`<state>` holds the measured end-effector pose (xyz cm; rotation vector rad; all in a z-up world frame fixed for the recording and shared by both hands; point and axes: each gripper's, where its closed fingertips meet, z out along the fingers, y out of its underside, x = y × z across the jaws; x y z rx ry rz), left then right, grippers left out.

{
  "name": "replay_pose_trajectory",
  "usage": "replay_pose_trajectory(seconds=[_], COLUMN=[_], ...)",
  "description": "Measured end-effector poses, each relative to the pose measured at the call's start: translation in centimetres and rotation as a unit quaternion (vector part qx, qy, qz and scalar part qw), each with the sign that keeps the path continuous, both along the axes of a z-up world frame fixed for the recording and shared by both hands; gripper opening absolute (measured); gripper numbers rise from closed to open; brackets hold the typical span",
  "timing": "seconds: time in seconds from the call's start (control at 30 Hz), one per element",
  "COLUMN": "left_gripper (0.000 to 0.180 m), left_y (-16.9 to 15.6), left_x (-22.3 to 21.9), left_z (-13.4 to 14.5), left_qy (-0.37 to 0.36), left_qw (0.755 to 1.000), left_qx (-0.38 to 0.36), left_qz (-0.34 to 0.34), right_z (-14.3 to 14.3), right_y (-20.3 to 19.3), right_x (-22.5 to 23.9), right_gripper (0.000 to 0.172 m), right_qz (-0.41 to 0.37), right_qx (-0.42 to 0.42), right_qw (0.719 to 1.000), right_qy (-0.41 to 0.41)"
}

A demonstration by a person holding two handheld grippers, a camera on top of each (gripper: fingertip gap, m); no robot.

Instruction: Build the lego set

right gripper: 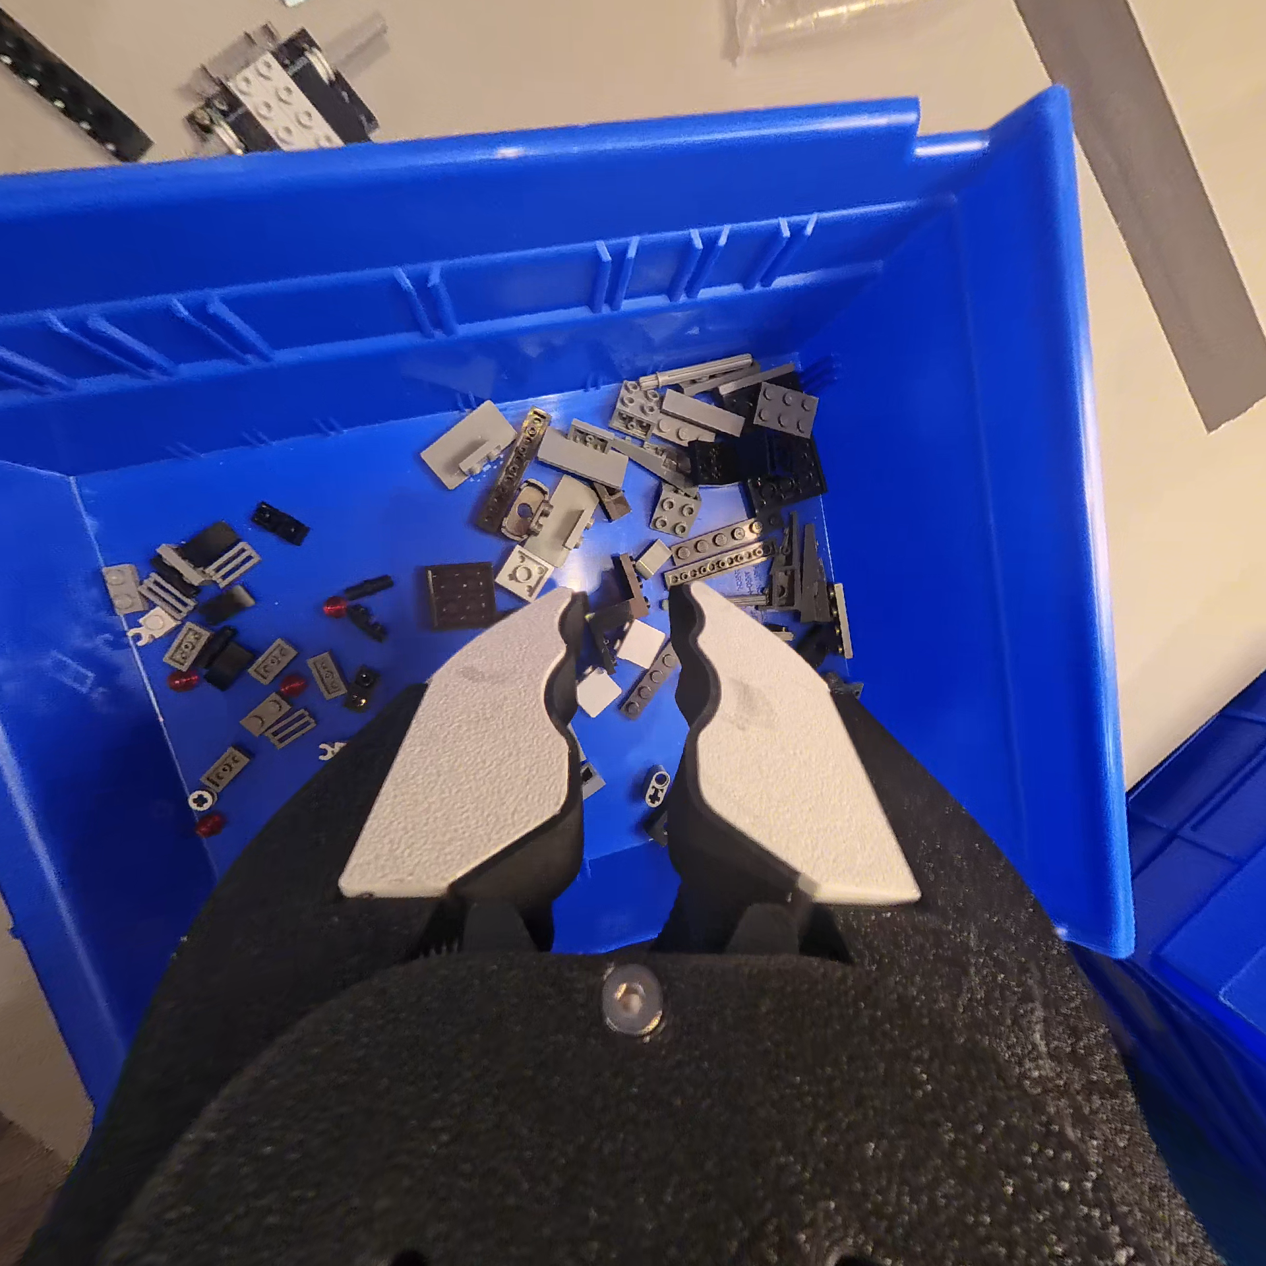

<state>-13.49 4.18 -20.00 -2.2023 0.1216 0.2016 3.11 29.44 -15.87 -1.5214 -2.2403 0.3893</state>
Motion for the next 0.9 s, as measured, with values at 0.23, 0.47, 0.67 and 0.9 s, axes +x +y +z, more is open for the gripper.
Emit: replay_pose_trajectory(seconds=[0.23, 0.47, 0.67, 0.9], left_gripper=[0.031, 0.031, 0.031, 0.031], left_y=[-1.3, -1.6, -1.6, -1.6], left_x=[0.6, 0.9, 0.8, 0.8], left_z=[0.2, 0.1, 0.1, 0.0], left_qy=[-0.014, -0.014, -0.015, -0.018], left_qw=[1.0, 1.0, 1.0, 1.0], left_qx=[0.007, 0.004, 0.003, 0.0], left_qz=[-0.006, -0.009, -0.008, -0.007], right_z=[-0.6, -0.7, -0.6, 0.4], right_y=[0.9, 1.1, 1.1, 1.2], right_x=[0.4, 0.4, 0.4, 0.7], right_gripper=[0.025, 0.025, 0.025, 0.025], right_qz=[-0.031, -0.04, -0.036, -0.034], right_qx=[0.006, 0.01, 0.009, 0.014], right_qw=[0.999, 0.999, 0.999, 0.999], right_qy=[-0.021, -0.026, -0.023, -0.005])
